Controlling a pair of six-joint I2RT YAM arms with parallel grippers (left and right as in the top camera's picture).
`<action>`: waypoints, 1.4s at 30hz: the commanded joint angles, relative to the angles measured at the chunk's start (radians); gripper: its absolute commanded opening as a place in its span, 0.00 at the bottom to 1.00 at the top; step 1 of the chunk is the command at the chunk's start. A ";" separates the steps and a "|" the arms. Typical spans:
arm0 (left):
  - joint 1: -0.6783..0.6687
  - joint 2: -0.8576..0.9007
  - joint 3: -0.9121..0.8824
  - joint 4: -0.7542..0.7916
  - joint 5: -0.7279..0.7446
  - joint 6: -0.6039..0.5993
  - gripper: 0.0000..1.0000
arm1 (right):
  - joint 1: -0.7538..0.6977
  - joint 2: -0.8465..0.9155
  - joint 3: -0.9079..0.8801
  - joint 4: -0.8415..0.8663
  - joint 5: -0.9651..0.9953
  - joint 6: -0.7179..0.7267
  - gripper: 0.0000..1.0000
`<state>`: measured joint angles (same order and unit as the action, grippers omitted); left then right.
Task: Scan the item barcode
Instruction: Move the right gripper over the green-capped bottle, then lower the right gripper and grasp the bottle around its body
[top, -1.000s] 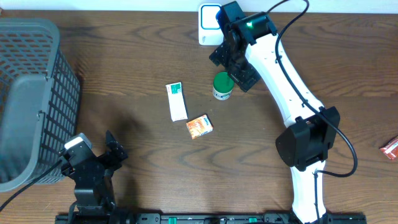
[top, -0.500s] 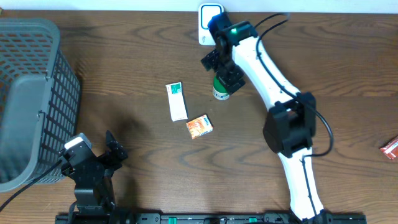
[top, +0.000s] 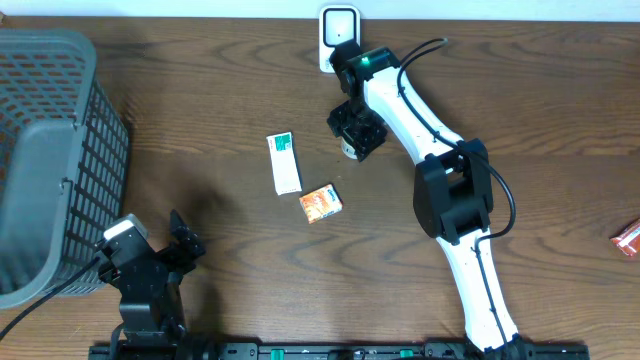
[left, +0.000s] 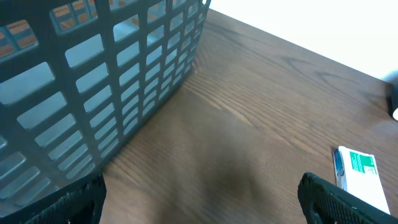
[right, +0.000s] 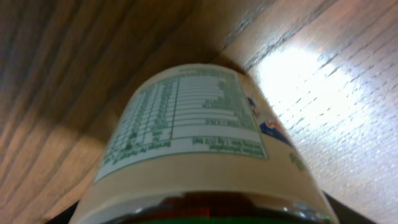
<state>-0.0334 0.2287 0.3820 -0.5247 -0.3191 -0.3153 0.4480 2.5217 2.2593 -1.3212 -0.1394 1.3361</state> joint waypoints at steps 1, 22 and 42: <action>0.004 -0.002 -0.001 0.001 -0.003 -0.005 0.99 | -0.005 0.029 0.005 -0.006 0.003 -0.070 0.56; 0.004 -0.002 -0.001 0.001 -0.003 -0.005 0.99 | -0.027 -0.130 0.065 -0.241 -0.125 -0.758 0.58; 0.004 -0.002 -0.001 0.001 -0.003 -0.005 0.99 | -0.043 -0.261 0.058 -0.378 -0.507 -0.989 0.67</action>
<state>-0.0338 0.2287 0.3820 -0.5243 -0.3191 -0.3153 0.4030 2.2696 2.3085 -1.6974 -0.5812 0.3729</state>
